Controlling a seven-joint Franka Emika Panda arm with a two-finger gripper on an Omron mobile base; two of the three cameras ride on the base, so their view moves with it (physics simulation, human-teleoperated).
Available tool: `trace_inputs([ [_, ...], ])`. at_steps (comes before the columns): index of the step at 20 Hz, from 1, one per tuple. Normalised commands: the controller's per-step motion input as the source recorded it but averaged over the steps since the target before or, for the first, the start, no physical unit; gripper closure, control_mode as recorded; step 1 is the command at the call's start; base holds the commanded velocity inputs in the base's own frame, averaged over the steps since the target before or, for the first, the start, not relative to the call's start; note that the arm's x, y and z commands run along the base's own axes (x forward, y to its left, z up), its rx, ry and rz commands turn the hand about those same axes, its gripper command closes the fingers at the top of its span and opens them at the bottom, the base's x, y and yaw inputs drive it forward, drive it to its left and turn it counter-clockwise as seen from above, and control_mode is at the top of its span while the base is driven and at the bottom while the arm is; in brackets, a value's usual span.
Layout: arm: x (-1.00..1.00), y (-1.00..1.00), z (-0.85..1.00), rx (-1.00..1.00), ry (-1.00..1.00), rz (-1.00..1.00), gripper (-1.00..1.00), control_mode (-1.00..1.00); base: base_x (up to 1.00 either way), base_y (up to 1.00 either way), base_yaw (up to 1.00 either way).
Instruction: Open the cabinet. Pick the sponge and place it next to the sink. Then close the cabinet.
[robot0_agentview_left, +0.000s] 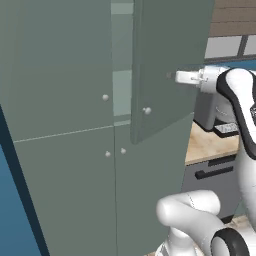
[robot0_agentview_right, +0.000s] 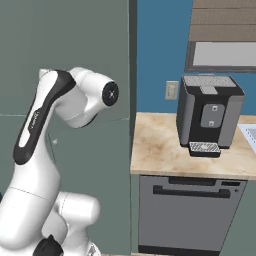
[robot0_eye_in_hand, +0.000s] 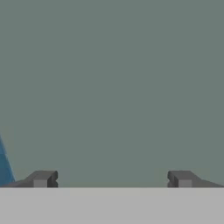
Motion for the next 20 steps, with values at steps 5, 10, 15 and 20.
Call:
trace_inputs([
  [5,0.33,0.88,0.00,0.00,-0.06,-0.20,-1.00,-1.00,0.00,0.00,0.00],
  [10,0.36,0.81,0.00,0.00,-0.03,-0.21,-1.00,-1.00,0.00,0.00,0.00],
  [15,0.39,0.65,0.00,0.00,0.00,-0.25,-1.00,-1.00,0.00,0.00,0.00],
  [20,0.44,0.53,0.00,0.00,0.00,-0.25,-1.00,-1.00,0.00,0.00,0.00],
])
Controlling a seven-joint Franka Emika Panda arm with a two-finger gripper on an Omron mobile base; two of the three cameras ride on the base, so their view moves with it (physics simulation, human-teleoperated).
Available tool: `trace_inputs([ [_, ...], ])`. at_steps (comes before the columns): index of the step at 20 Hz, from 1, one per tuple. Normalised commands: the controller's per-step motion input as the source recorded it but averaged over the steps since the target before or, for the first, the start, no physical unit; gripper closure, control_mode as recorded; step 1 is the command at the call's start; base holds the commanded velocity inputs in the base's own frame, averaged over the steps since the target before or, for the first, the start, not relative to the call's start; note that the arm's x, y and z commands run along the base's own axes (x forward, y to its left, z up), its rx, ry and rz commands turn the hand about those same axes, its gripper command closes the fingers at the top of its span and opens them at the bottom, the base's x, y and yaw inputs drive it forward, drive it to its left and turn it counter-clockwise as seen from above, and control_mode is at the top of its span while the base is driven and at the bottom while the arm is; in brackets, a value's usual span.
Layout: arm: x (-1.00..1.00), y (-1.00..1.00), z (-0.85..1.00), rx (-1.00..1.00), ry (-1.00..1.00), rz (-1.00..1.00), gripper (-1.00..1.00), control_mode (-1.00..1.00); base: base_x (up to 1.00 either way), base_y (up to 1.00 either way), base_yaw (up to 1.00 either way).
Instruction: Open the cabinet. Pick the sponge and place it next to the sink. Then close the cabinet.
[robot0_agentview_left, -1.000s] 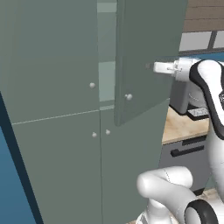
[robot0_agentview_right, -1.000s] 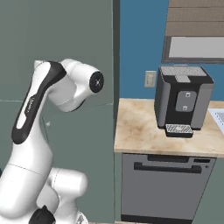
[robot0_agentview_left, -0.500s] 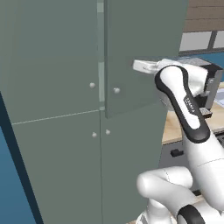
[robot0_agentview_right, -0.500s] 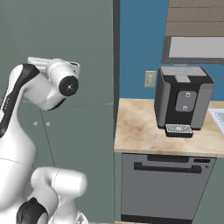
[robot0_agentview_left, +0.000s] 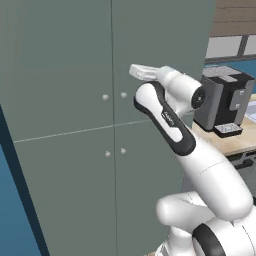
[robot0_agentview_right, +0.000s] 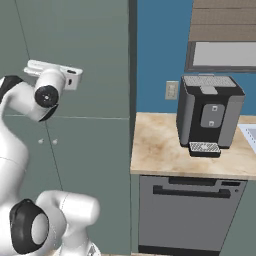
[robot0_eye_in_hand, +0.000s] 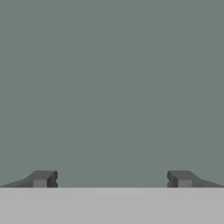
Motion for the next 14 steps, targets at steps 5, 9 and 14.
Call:
trace_inputs([
  [5,0.45,0.44,0.00,0.00,0.00,-0.21,-1.00,-1.00,0.00,0.00,0.00],
  [9,0.49,0.33,0.00,0.00,0.00,-0.18,-1.00,-1.00,0.00,0.00,0.00],
  [14,0.06,0.00,0.00,0.00,0.03,-0.02,-1.00,-1.00,0.00,0.00,0.00],
])
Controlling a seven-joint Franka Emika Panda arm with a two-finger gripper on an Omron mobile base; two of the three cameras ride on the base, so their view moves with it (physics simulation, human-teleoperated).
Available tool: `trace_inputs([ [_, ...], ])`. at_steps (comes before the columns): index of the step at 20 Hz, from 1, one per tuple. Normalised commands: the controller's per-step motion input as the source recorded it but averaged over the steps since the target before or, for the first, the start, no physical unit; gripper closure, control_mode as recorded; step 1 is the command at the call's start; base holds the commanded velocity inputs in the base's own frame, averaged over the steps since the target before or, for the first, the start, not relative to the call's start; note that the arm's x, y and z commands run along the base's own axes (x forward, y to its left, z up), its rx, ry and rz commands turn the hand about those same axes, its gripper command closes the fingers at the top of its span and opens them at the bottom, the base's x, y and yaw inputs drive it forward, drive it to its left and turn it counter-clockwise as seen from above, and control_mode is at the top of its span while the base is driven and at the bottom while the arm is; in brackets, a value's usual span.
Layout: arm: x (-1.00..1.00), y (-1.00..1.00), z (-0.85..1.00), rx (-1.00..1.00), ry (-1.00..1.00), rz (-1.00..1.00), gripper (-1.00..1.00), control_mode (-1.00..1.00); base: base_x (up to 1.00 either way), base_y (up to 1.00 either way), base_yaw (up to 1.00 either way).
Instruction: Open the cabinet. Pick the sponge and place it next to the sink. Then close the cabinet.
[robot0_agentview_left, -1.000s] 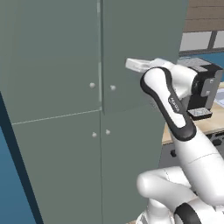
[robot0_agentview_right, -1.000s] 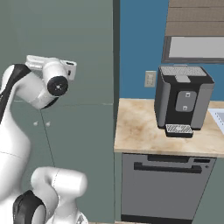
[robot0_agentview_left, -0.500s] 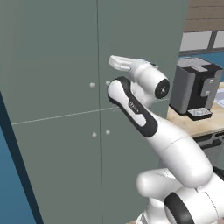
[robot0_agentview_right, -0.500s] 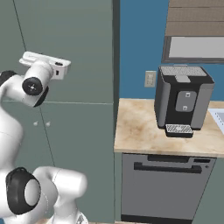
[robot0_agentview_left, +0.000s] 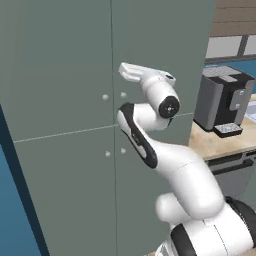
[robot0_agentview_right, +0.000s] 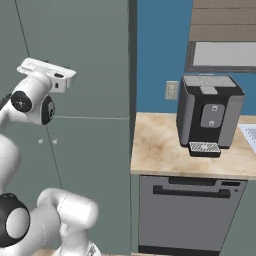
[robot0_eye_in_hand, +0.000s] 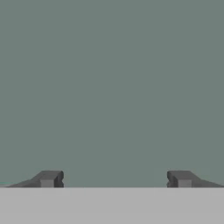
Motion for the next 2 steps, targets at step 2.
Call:
trace_inputs([
  [2,0.00,0.00,0.00,0.00,0.00,0.00,-1.00,-1.00,0.00,0.00,0.00],
])
